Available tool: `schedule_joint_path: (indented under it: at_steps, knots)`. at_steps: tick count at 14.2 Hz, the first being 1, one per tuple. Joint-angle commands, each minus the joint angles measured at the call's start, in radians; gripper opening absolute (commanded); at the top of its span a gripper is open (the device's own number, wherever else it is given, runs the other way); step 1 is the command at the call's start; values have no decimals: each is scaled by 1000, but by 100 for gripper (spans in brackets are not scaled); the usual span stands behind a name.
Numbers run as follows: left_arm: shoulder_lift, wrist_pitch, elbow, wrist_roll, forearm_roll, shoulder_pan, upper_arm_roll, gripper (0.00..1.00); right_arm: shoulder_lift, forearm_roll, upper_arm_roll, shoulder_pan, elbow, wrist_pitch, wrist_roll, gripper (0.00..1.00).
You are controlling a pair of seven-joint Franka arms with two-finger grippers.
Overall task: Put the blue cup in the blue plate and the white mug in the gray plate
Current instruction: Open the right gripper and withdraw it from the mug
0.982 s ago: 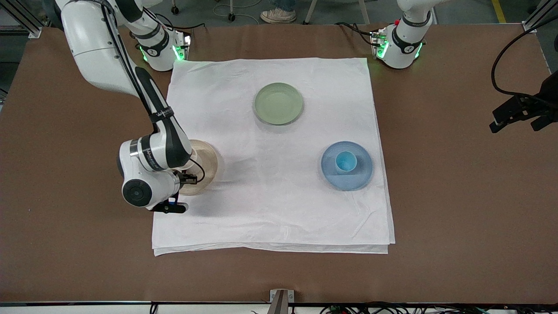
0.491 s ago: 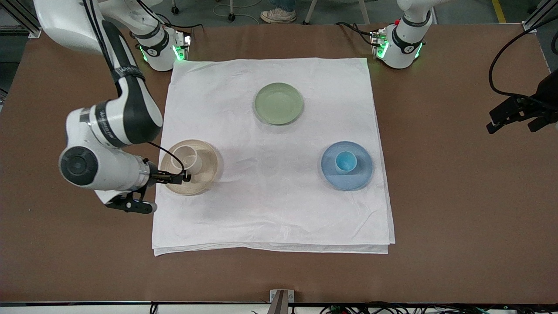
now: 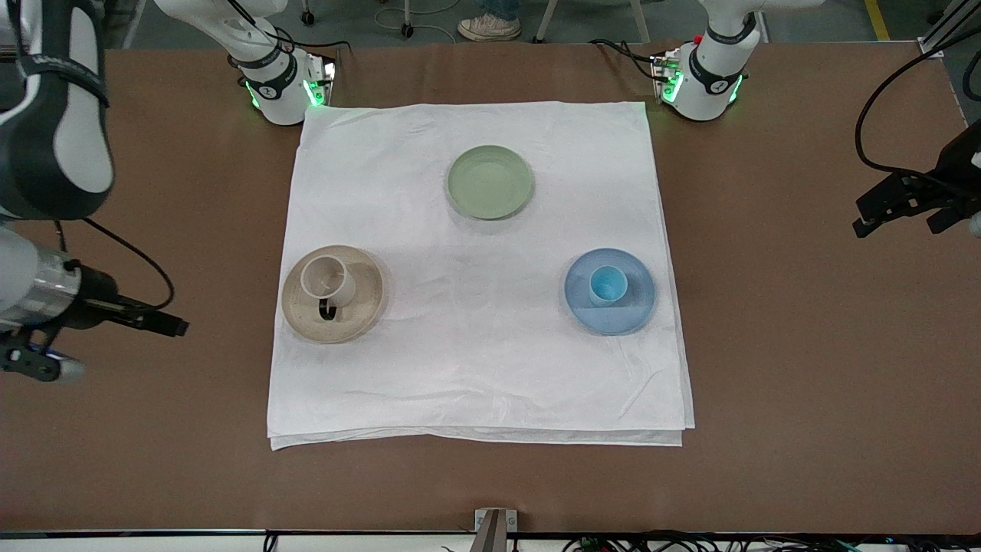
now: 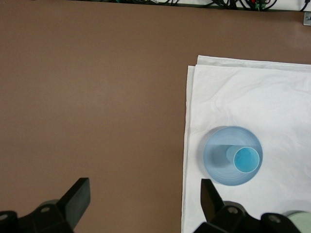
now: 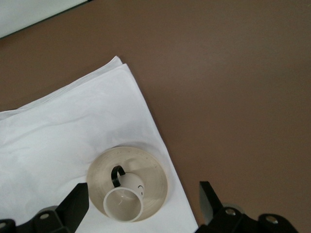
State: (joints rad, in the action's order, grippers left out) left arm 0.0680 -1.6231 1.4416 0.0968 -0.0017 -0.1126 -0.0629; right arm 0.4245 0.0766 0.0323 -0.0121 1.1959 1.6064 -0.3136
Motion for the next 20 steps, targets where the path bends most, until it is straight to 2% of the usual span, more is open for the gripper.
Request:
schedule_joint_path:
  at_steps: [1, 4, 7, 9, 10, 18, 20]
  knots:
    - [-2, 22, -23, -19, -14, -2, -15, 100, -79, 2, -8, 34, 22, -40, 78, 100]
    - [-16, 22, -15, -23, -14, 19, -5, 100, -131, -38, 31, 34, 42, -45, 217, 100]
    - [-17, 20, -13, -23, -14, 131, 115, 100, -237, -92, 31, 46, 155, 65, 310, 100]
    - [-19, 20, -13, -22, -12, 123, 114, 100, -320, -87, 29, 60, 272, 141, 317, 100]
    - [-19, 20, -12, -20, -11, 107, 109, 100, -338, -83, 29, 57, 289, 136, 306, 100]
    - [-99, 9, 63, -11, -15, 87, 98, 100, -352, -78, 21, 38, 289, 61, 306, 100]
    - [-94, 15, 47, -12, -17, 91, 101, 100, -352, -78, 21, 38, 294, 64, 312, 100]
